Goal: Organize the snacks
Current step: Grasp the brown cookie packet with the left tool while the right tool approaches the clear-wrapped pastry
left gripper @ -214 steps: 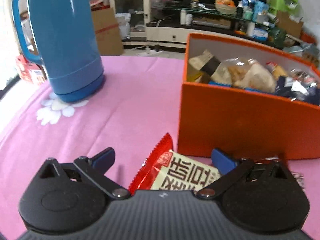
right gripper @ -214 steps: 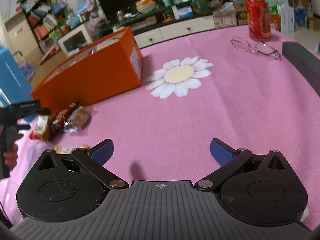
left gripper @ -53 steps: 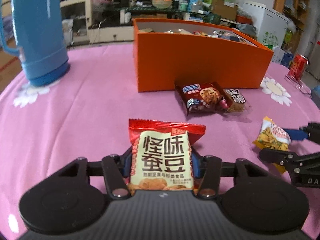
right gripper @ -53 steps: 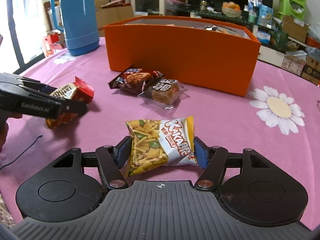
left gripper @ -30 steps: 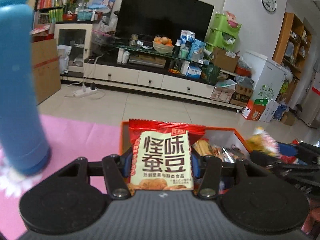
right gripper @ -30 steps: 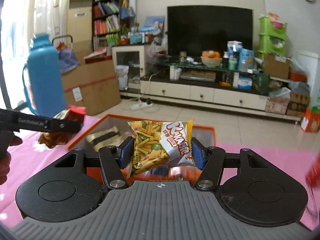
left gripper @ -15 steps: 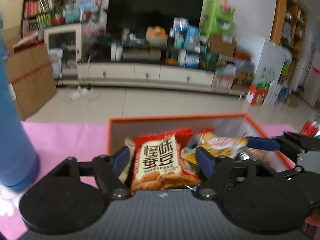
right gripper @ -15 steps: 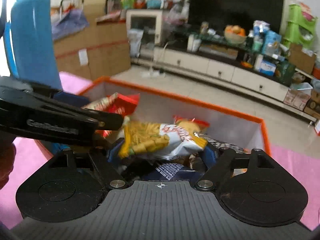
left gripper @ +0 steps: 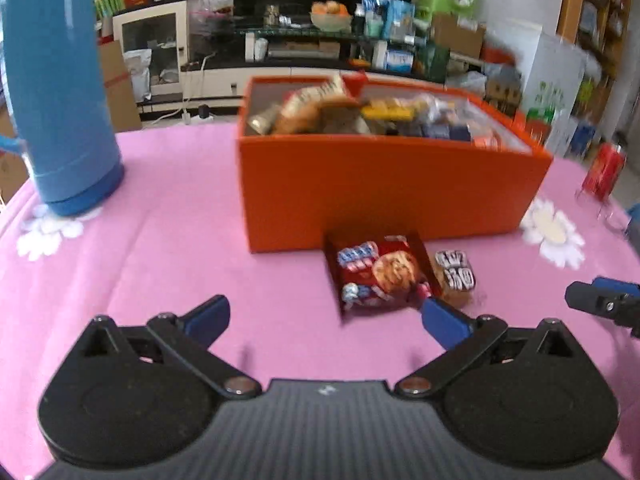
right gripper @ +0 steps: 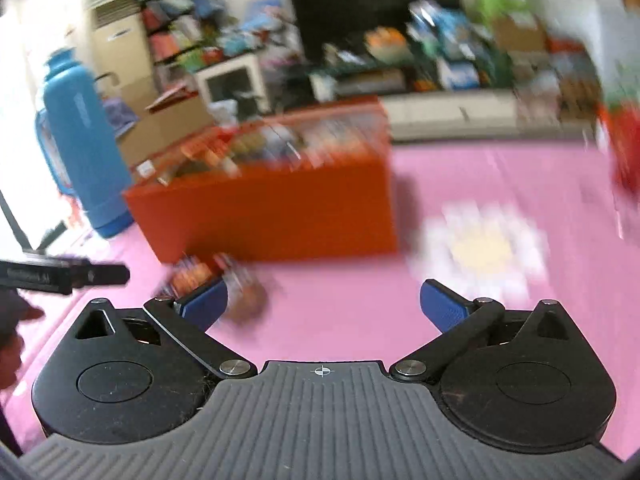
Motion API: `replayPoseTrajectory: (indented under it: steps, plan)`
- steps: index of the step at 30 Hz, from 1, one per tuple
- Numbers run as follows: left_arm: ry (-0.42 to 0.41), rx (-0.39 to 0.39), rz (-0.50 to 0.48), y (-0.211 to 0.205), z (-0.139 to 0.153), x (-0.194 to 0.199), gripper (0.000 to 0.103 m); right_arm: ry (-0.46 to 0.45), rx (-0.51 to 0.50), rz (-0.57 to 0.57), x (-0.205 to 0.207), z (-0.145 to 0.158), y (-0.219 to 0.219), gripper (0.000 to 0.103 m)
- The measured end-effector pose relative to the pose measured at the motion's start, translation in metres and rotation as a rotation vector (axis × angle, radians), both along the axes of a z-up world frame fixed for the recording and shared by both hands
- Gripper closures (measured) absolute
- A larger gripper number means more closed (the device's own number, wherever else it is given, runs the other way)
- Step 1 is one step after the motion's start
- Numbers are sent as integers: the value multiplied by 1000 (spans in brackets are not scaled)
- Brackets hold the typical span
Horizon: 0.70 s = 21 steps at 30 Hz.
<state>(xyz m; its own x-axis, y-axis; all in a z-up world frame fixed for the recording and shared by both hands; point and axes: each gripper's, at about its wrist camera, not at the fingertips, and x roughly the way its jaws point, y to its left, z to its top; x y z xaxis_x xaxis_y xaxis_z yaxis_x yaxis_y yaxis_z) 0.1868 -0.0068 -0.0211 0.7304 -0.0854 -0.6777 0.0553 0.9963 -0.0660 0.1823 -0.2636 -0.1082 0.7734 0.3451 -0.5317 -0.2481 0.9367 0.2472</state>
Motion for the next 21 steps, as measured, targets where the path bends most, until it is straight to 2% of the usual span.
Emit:
replayPoseTrajectory:
  steps: [2, 4, 7, 9, 10, 12, 13, 17, 21]
  plan:
    - [-16, 13, 0, -12, 0, 14, 1, 83, 68, -27, 6, -11, -16, 13]
    - [-13, 27, 5, -24, -1, 36, 1, 53, 105, -20, 6, -7, -24, 12]
    - [21, 72, 38, -34, -12, 72, 2, 11, 82, -18, 1, -2, -25, 10]
    - [38, 86, 69, -33, -20, 82, 15, 28, 72, -8, 2, -5, -24, 9]
    - [48, 66, 79, -29, -23, 82, 16, 37, 76, -6, 3, -7, -25, 9]
    - [59, 14, 67, -20, -25, 75, 27, 61, 92, 2, 6, -10, -26, 9]
    - [68, 7, 58, -17, -25, 69, 28, 66, 92, 4, 7, -8, -23, 9]
    - [57, 72, -9, -9, -24, 28, 28, 71, 61, 9, 8, -10, -13, 9]
    - [70, 53, -97, 9, -25, -10, 28, 90, 23, 34, 8, -17, -1, 10]
